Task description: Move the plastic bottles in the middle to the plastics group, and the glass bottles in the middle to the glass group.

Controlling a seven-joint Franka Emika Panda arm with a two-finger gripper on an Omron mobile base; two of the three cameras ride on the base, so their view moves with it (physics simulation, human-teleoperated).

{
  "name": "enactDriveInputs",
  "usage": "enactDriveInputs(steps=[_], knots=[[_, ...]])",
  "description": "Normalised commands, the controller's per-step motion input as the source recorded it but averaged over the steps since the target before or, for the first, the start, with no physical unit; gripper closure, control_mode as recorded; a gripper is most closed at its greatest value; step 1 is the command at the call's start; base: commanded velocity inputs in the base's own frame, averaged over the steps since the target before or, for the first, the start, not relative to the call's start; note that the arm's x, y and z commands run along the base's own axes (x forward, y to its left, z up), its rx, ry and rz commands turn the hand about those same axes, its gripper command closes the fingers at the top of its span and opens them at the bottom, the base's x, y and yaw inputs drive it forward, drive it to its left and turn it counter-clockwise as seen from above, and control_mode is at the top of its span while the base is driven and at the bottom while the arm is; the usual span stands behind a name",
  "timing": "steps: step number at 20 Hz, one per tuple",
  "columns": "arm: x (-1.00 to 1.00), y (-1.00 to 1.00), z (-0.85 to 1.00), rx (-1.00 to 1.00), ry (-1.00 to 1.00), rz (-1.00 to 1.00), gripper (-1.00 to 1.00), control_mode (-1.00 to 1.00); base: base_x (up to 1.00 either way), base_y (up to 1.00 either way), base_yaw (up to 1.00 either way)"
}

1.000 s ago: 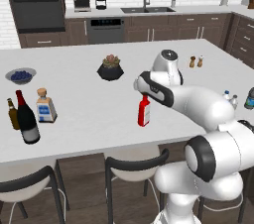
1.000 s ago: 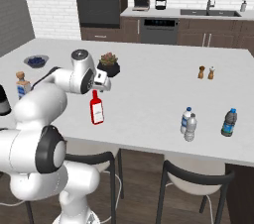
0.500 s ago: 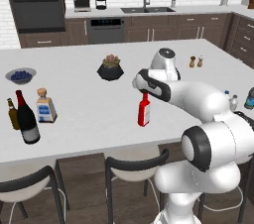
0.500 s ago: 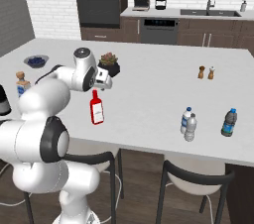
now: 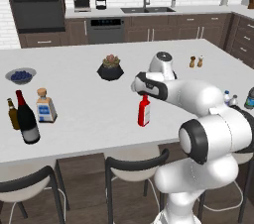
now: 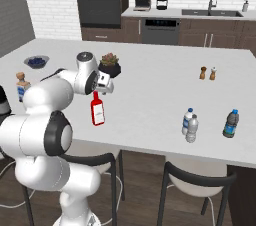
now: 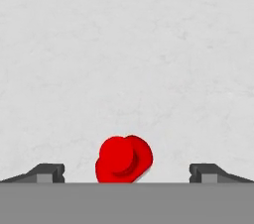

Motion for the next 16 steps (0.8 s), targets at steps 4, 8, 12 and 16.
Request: enactDriveInputs(steps=[4, 8, 12, 16], knots=[[0.01, 0.17, -0.04, 0.0, 0.0, 0.0, -1.0, -1.0, 0.0, 0.0, 0.0], [0.04, 0.12, 0.0, 0.0, 0.0, 0.0, -1.0, -1.0, 0.0, 0.0, 0.0], [0.11, 0.0, 0.0, 0.0, 0.0, 0.0, -1.0, -1.0, 0.0, 0.0, 0.0], [0.06, -0.11, -0.01, 0.0, 0.0, 0.0, -1.0, -1.0, 0.0, 0.0, 0.0]])
